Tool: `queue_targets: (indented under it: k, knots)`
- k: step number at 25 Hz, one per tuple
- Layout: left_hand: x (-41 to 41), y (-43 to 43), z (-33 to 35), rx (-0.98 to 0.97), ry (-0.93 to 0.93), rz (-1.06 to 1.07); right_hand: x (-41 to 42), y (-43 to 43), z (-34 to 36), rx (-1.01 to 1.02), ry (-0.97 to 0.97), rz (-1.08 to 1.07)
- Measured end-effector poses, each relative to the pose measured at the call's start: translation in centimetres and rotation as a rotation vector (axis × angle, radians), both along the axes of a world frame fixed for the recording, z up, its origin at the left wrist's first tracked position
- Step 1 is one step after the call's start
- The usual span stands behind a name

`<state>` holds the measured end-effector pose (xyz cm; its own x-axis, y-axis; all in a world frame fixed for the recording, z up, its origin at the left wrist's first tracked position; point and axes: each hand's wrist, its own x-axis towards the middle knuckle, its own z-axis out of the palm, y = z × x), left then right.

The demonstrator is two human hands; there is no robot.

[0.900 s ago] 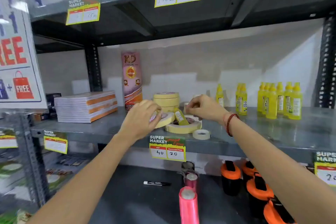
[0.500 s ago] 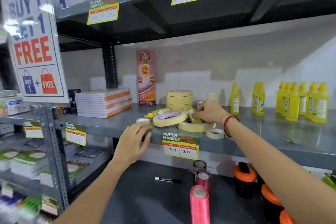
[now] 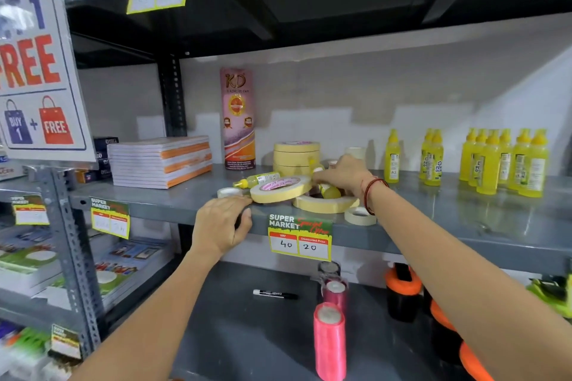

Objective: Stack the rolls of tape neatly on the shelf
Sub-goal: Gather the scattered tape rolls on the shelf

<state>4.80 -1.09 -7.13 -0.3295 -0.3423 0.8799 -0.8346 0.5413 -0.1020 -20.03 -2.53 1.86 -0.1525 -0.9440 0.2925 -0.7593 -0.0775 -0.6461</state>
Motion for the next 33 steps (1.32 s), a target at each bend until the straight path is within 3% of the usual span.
queue_targets:
  k: [5, 9, 14, 17, 28, 31, 33]
  knots:
    - [-0.1, -0.8, -0.3, -0.079, 0.024, -0.026, -3.0, 1.3, 1.7, -0.246, -0.198, -0.042]
    - [-0.3, -1.1, -0.5, -0.122, 0.062, -0.008, -7.3, 1.8, 2.4, -0.349, -0.158, -0.187]
    - [-0.4, -1.0, -0.6, -0.116, 0.085, -0.029, -12.6, 2.6, 0.5, -0.274, 0.08, -0.475]
    - [-0.5, -1.0, -0.5, -0.135, 0.083, -0.026, -14.6, 2.5, -0.2, -0.231, 0.126, -0.59]
    - [-0.6, -0.7, -0.7, -0.138, 0.118, -0.042, -15.0, 2.6, -1.2, -0.005, 0.218, -0.702]
    - [-0.6, -0.4, -0.6, -0.129, 0.12, -0.046, -11.8, 3.5, 0.0, -0.283, 0.159, -0.845]
    - [-0.5, -0.5, -0.5, -0.122, 0.112, -0.048, -8.3, 3.6, 1.4, -0.557, 0.219, -0.791]
